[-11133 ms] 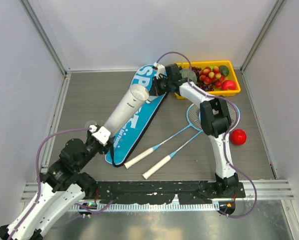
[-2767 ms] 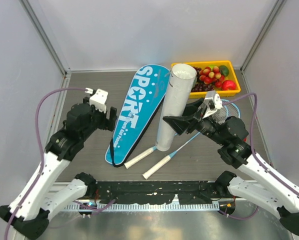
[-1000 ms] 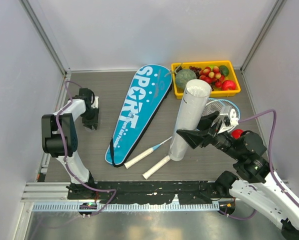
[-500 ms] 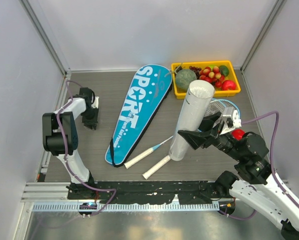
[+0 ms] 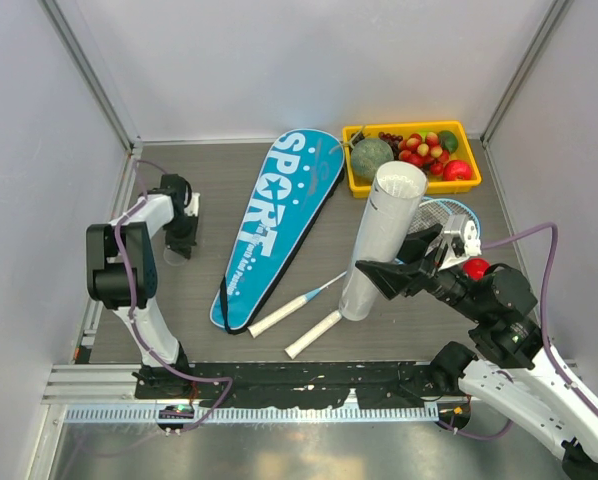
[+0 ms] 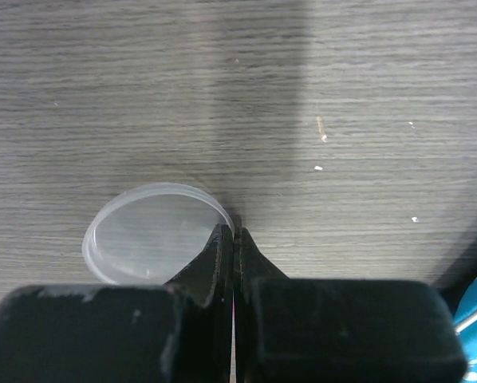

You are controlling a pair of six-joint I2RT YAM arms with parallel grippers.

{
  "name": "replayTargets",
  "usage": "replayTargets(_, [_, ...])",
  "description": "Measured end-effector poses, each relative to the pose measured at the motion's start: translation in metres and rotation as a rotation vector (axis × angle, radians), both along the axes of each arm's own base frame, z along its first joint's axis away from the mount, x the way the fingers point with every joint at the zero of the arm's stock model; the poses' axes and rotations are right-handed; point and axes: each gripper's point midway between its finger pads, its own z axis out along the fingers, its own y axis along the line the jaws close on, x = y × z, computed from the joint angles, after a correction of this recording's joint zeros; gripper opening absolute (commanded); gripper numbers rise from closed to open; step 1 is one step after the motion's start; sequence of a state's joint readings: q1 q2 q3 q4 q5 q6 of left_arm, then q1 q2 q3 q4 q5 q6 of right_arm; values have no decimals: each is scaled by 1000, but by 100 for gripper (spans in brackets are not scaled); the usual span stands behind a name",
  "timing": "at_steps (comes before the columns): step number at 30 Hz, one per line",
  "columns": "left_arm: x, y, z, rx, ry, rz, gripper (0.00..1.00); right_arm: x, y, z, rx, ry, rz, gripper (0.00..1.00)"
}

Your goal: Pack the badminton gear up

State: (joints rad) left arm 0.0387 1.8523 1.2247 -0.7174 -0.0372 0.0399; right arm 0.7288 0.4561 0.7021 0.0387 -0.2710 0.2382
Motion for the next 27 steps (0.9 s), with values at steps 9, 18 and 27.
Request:
replayTargets(9, [4,-30,59,-132,-155,-48,0,8,5,-11,-31,38,-8,40])
replayTargets(18, [-17,-70,186,-319,-514,-128,0,39,23,-59,-186,126,-50,40])
replayTargets(27, [-75,-126,253,-566,-688,-269,0,61,40,-114,-401,164,-30,39])
